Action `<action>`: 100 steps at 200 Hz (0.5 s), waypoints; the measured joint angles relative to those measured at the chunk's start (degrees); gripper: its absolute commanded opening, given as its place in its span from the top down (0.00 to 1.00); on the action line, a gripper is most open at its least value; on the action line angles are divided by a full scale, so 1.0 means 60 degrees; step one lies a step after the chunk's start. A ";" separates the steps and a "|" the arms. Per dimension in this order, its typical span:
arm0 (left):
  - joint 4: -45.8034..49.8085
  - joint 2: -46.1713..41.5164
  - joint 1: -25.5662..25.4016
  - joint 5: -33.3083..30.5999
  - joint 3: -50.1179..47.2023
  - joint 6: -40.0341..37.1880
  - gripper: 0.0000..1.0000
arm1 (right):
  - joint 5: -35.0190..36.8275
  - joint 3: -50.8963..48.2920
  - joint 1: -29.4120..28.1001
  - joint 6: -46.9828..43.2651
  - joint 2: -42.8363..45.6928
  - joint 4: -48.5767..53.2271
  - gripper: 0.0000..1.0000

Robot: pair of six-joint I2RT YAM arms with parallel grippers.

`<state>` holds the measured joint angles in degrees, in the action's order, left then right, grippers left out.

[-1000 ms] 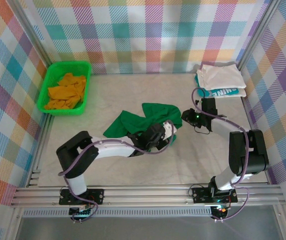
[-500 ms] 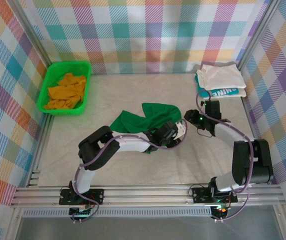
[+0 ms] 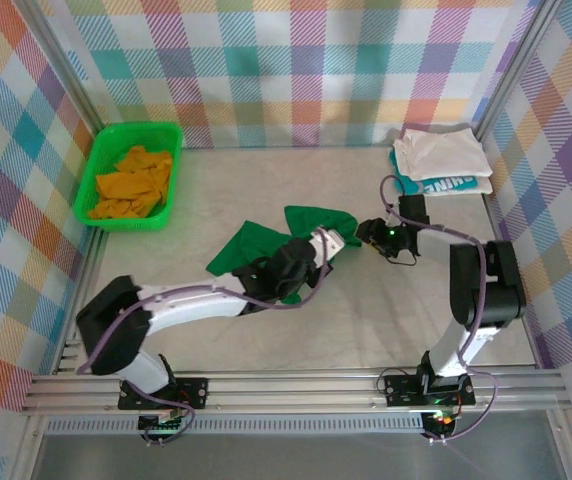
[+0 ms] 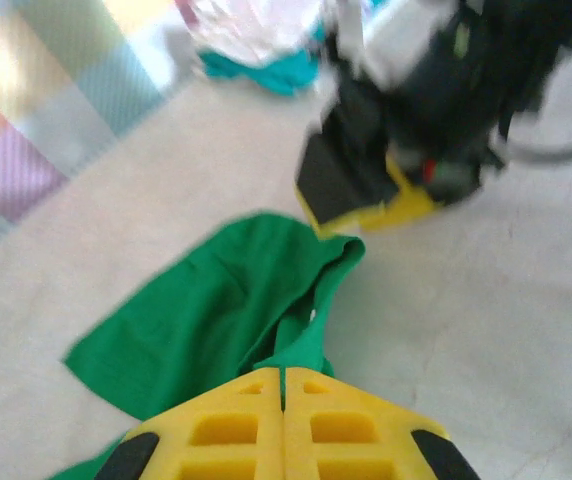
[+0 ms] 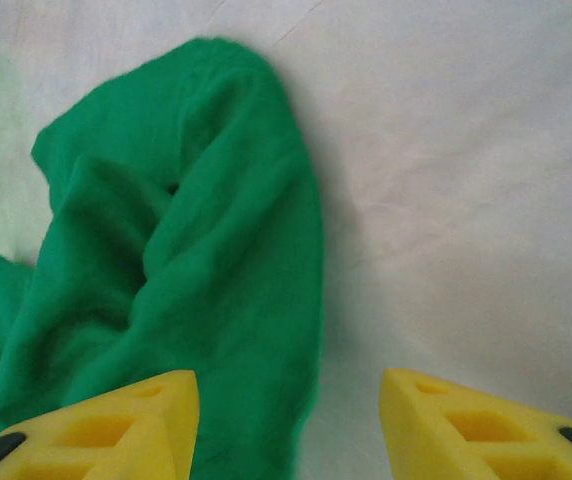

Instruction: Fold and stack the t-shirts

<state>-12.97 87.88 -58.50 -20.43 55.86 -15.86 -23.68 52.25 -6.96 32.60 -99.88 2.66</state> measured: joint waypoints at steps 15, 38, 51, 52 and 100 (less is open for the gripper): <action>-0.0135 -0.0608 0.0193 -0.0076 -0.0251 0.0022 1.00 | -0.0277 0.0291 -0.0219 0.0033 -0.0408 -0.0055 0.53; -0.0160 -0.1002 0.0605 -0.0120 -0.0692 0.0164 1.00 | -0.0608 0.0361 -0.0459 0.0255 -0.0601 -0.0160 0.73; -0.0142 -0.1053 0.0761 -0.0117 -0.0922 0.0222 1.00 | -0.0754 0.0350 -0.0481 0.0364 -0.0597 -0.0280 0.90; -0.0142 -0.1053 0.0776 -0.0117 -0.0940 0.0229 1.00 | -0.0758 0.0350 -0.0477 0.0375 -0.0597 -0.0280 0.91; -0.0113 -0.1111 0.0882 -0.0109 -0.1020 0.0244 1.00 | -0.0922 0.0346 -0.0477 0.0565 -0.0091 -0.0317 1.00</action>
<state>-13.65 81.21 -53.21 -21.08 49.74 -14.39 -29.21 54.33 -9.82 35.99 -100.42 0.75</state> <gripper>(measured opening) 0.059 0.059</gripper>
